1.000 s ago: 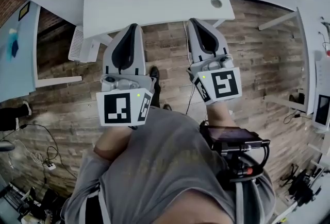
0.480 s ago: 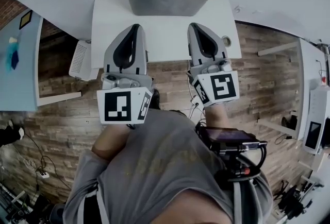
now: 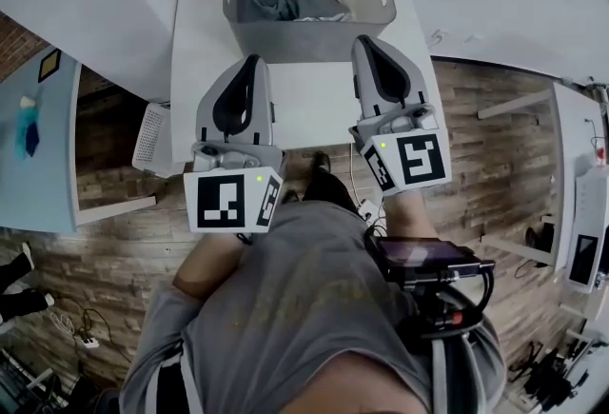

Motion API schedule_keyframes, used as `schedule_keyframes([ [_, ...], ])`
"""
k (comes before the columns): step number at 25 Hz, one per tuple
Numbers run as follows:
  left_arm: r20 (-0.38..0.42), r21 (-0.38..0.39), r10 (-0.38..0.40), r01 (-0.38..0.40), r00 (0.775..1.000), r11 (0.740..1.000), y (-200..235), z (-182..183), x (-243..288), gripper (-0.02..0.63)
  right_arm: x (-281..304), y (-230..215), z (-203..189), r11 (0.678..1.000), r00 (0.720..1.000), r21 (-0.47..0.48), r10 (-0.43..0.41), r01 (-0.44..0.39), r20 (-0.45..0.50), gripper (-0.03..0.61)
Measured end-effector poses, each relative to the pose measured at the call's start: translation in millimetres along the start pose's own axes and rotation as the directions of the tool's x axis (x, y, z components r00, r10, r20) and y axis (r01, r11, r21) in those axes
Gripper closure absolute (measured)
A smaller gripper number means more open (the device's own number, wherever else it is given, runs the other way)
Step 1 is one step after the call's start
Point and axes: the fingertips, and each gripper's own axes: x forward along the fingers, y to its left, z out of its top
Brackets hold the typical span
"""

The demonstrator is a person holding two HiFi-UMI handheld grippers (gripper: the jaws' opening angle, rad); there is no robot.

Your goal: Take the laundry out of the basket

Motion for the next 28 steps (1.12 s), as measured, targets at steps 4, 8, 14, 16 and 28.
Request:
schedule_keyframes([
  [4, -0.002, 0.007, 0.016, -0.016, 1.000, 1.000, 1.1, -4.7, 18.0, 0.606, 15.5, -13.5, -4.8, 1.000, 1.000, 0.008, 0.014, -0.015, 0.008, 0.571],
  [8, 0.000, 0.035, 0.019, -0.019, 1.000, 0.999, -1.0, -1.7, 39.8, 0.606, 32.6, -26.2, -8.3, 0.999, 0.999, 0.029, 0.037, -0.037, 0.023, 0.571],
  [14, -0.045, 0.027, 0.075, -0.074, 0.996, 0.997, 5.8, -18.0, 78.0, 0.606, 62.7, -56.7, -18.3, 0.995, 0.996, 0.058, 0.082, -0.084, 0.028, 0.571],
  [16, -0.047, 0.035, 0.098, -0.097, 0.994, 0.995, 5.3, -18.3, 92.8, 0.606, 73.1, -70.9, -19.7, 0.992, 0.994, 0.068, 0.102, -0.104, 0.029, 0.571],
  [28, -0.006, 0.106, 0.235, -0.233, 0.972, 0.967, 33.8, 7.5, 138.1, 0.606, 129.1, -104.8, -5.7, 0.973, 0.974, 0.064, 0.219, -0.223, 0.062, 0.571],
])
